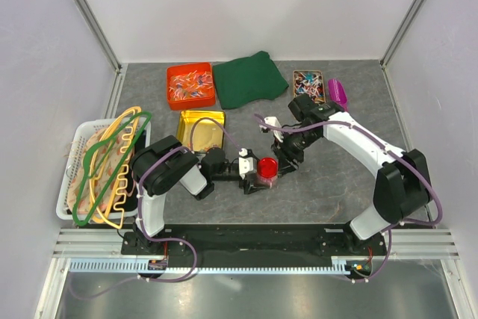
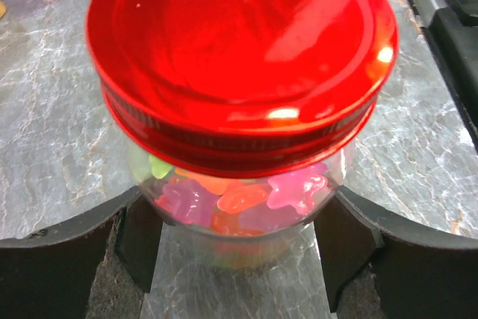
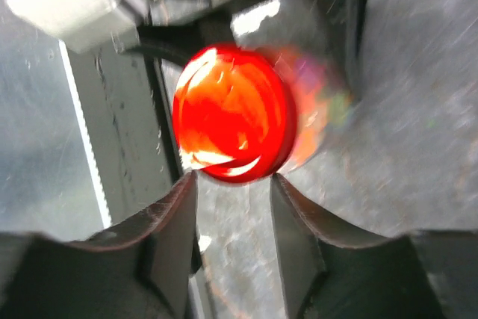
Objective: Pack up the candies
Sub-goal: Screw the bottle lid onto the packing bottle.
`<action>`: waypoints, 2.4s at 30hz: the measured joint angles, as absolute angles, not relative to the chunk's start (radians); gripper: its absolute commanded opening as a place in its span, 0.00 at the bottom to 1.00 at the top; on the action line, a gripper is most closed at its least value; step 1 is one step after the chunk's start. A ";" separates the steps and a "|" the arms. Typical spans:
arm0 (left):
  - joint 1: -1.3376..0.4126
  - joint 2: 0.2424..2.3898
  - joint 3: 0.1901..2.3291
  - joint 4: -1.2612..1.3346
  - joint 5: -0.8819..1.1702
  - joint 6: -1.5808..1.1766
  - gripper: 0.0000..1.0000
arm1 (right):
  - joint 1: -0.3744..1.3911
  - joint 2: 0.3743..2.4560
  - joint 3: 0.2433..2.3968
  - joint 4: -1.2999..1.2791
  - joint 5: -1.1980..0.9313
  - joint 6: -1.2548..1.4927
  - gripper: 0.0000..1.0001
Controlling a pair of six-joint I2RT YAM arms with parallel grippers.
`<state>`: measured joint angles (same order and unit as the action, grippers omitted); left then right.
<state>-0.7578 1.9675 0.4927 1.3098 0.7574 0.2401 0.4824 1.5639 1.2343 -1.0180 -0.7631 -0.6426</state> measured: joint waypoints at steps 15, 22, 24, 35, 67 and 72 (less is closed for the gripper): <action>-0.749 1.967 0.498 1.308 0.707 0.233 0.50 | 0.507 1.432 1.250 -1.000 -0.584 -0.632 0.72; -0.749 1.967 0.499 1.308 0.707 0.233 0.50 | 0.562 1.401 1.230 -0.791 -0.519 -0.542 0.00; -0.749 1.967 0.499 1.308 0.707 0.233 0.50 | 0.579 1.417 1.230 -0.760 -0.510 -0.526 0.00; -0.748 1.967 0.501 1.301 0.704 0.214 0.50 | 0.638 1.496 1.224 -0.712 -0.514 -0.505 0.00; -0.748 1.967 0.506 1.291 0.690 0.180 0.50 | 0.672 1.480 1.319 -0.941 -0.294 -0.725 0.98; -0.748 1.967 0.506 1.291 0.690 0.181 0.50 | 0.672 1.507 1.346 -1.000 -0.318 -0.829 0.98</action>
